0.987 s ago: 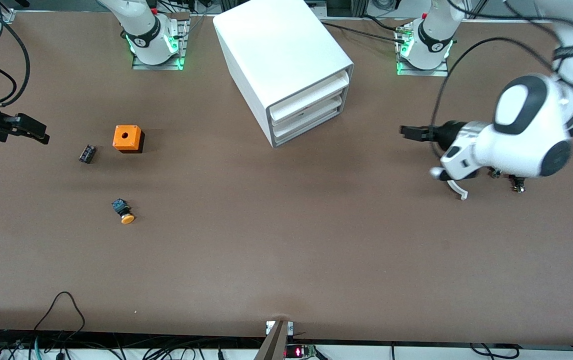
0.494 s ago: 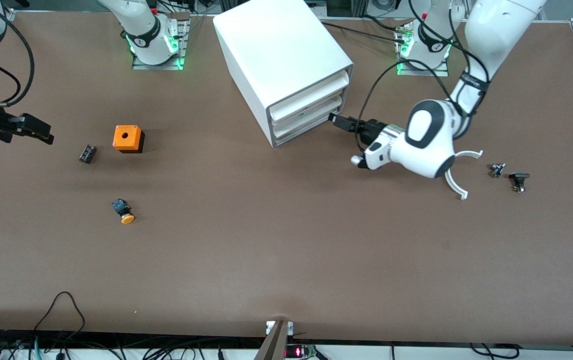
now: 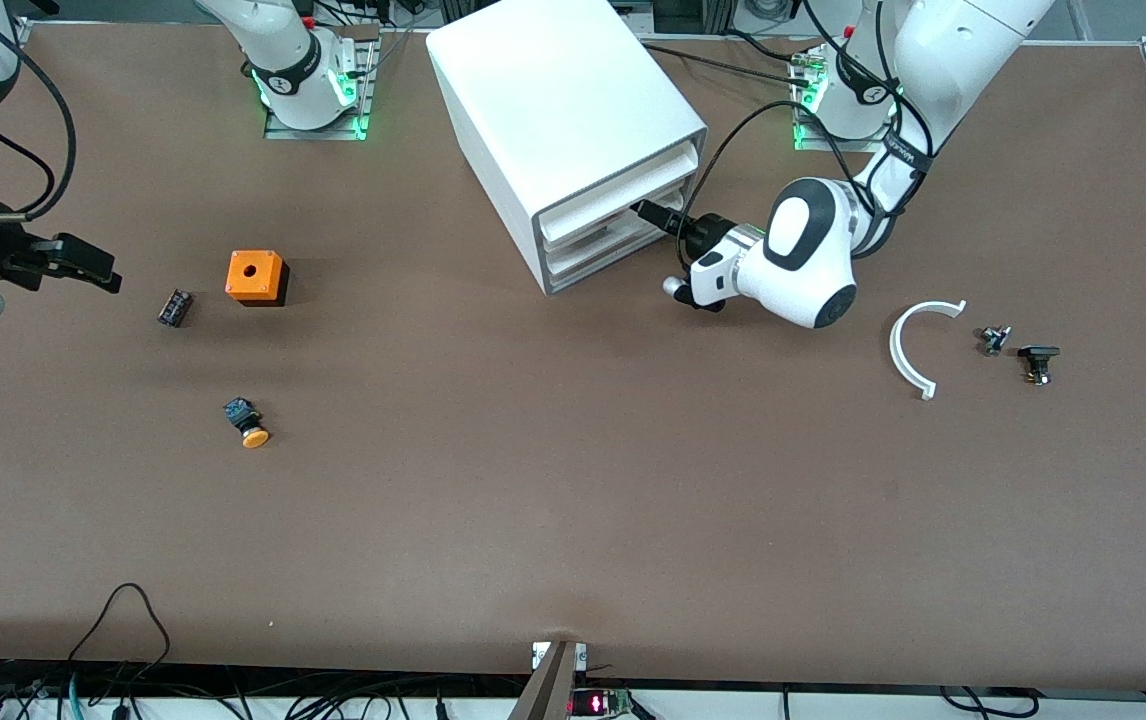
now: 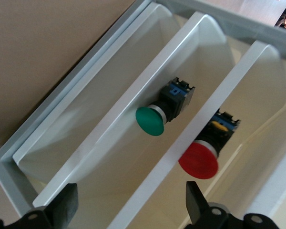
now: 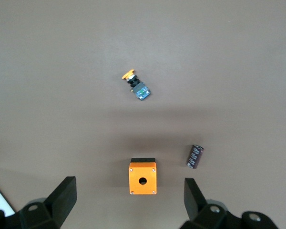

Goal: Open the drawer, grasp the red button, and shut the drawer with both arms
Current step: 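Pull the drawer open with the left gripper while the right gripper approaches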

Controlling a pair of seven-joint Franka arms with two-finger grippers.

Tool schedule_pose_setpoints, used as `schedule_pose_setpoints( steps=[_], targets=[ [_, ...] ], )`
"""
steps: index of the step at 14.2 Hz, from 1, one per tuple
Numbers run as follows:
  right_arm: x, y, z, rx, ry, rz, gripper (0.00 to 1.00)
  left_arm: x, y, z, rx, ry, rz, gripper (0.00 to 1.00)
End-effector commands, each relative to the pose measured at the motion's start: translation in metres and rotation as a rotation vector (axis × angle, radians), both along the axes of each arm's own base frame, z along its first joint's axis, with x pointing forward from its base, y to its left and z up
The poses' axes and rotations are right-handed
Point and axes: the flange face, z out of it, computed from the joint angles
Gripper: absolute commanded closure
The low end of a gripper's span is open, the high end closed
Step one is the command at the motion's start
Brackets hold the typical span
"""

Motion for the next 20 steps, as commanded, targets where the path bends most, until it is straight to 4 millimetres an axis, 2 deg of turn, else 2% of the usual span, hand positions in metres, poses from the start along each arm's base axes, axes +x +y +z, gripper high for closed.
schedule_pose_setpoints(
  steps=[1, 2, 3, 5, 9, 10, 11, 12, 13, 17, 20],
  targets=[
    [0.008, 0.035, -0.002, 0.054, -0.013, 0.035, 0.00, -0.015, -0.003, -0.006, -0.013, -0.029, 0.003, 0.01],
    [0.010, 0.050, 0.000, 0.057, -0.017, 0.060, 0.00, -0.017, -0.006, -0.005, -0.012, -0.037, 0.001, 0.02],
    [0.012, 0.057, -0.003, 0.059, -0.017, 0.069, 0.00, -0.019, -0.010, -0.005, -0.012, -0.043, -0.001, 0.06],
    [0.015, 0.080, -0.002, 0.077, -0.037, 0.101, 0.00, -0.018, -0.010, -0.005, -0.010, -0.049, 0.001, 0.18],
    [0.017, 0.125, -0.004, 0.081, -0.067, 0.173, 0.00, -0.026, -0.020, -0.006, -0.033, -0.054, -0.027, 0.18],
    [0.016, 0.139, -0.005, 0.082, -0.079, 0.196, 0.00, -0.026, -0.020, -0.006, -0.040, -0.053, -0.021, 0.22],
    [0.017, 0.148, -0.009, 0.083, -0.080, 0.207, 0.00, -0.025, -0.019, -0.006, -0.039, -0.053, -0.019, 0.35],
    [0.018, 0.157, -0.011, 0.086, -0.090, 0.220, 0.00, -0.020, -0.015, -0.005, -0.038, -0.058, -0.008, 0.69],
    [0.019, 0.170, -0.013, 0.087, -0.106, 0.238, 0.00, -0.013, -0.009, -0.003, -0.035, -0.067, 0.007, 0.99],
    [0.023, 0.208, -0.024, 0.092, -0.150, 0.291, 0.00, 0.065, 0.061, 0.009, 0.008, -0.168, 0.173, 1.00],
    [0.029, 0.268, -0.015, 0.102, -0.196, 0.386, 0.00, 0.100, 0.089, 0.024, 0.015, -0.216, 0.245, 1.00]
  ],
)
